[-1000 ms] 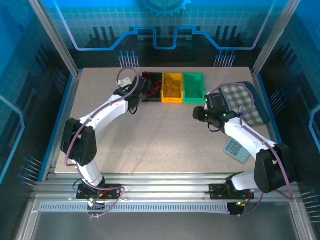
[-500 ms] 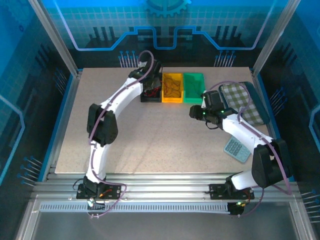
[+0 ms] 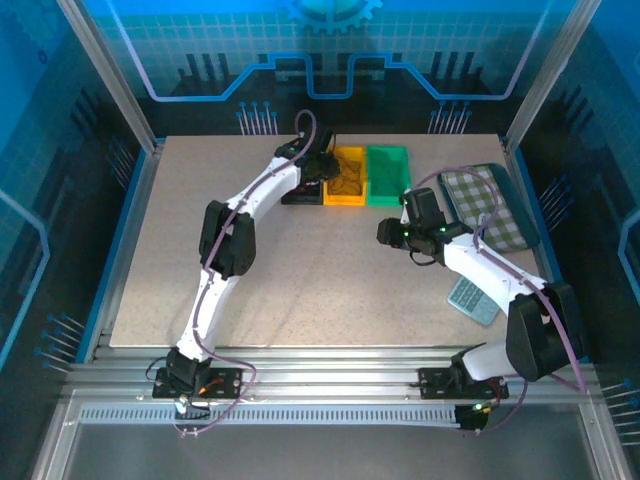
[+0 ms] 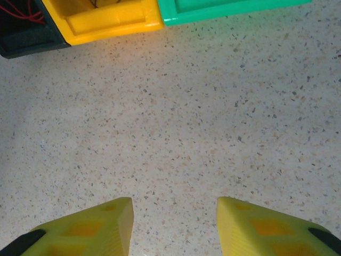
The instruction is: Untangle the cables
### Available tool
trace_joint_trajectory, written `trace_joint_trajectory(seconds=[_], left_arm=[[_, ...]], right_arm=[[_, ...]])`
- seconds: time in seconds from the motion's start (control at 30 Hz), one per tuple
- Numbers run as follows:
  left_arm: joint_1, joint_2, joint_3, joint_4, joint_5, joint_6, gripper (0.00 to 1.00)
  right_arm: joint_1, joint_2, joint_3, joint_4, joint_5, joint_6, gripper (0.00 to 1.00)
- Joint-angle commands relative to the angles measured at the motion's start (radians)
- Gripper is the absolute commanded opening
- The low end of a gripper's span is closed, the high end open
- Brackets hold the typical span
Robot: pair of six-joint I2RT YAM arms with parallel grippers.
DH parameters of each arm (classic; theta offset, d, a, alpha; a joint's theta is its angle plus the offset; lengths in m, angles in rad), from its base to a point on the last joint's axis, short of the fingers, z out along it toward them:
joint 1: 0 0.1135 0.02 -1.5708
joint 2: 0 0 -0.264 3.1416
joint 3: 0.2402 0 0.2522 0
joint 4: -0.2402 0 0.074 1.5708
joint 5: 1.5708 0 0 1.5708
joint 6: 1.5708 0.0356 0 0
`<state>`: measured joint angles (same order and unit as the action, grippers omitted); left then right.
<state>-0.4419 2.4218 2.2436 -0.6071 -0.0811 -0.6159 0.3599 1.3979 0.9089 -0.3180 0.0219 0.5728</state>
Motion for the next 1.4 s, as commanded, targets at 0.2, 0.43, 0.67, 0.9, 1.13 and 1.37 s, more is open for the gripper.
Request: trace_joint_trajectory(seconds=[0.2,0.43,0.67,0.9,1.13,1.37], left_arm=[[-0.070,0.014,0.049,-0.073,-0.088,0.010,0.34],[-0.100,-0.122,-0.139,0.031,-0.168,-0.015,0.33],[-0.068,-0.471,-0.568,0.169,-0.324,-0.124,0.46],[0.020,-0.570,-0.744,0.109,-0.314,-0.267,0.46],[0.076,-0.520,-0.681,0.068,-0.292,-0.303,0.46],[0.099,-0.442,-0.613,0.024,-0.281,-0.319,0.46]], right_arm=[[0.014,-0.004,-0.010,-0.009,0.004,0.015,0.46],[0.019,-0.003,0.035,-0.002,-0.022,-0.033,0.46],[0.033,0.155,0.216,-0.018,-0.103,-0.019,0.46],[0.038,0.370,0.430,-0.029,-0.200,0.024,0.46],[0.016,0.607,0.683,-0.067,-0.263,0.036,0.45],[0.000,0.839,0.966,-0.143,-0.326,0.049,0.44]])
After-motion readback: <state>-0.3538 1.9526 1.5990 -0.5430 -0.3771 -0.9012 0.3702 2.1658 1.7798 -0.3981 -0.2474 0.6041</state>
